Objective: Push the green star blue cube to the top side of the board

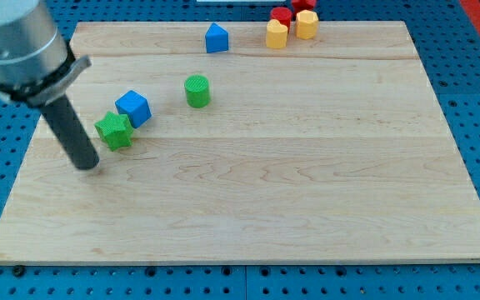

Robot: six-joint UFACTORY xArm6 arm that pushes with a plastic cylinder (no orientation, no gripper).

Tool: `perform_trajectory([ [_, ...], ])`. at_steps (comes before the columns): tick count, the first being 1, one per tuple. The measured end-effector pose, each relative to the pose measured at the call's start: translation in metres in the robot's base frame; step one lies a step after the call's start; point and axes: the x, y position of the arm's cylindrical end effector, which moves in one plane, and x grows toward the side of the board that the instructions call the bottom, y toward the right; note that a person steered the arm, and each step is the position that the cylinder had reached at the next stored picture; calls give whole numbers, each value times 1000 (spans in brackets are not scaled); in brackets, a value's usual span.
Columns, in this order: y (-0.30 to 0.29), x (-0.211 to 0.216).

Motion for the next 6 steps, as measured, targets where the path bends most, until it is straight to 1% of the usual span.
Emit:
perform_trajectory([
  [2, 1, -88],
  [3, 1, -111],
  [4, -26, -94],
  [5, -48, -31],
  [6, -25, -4],
])
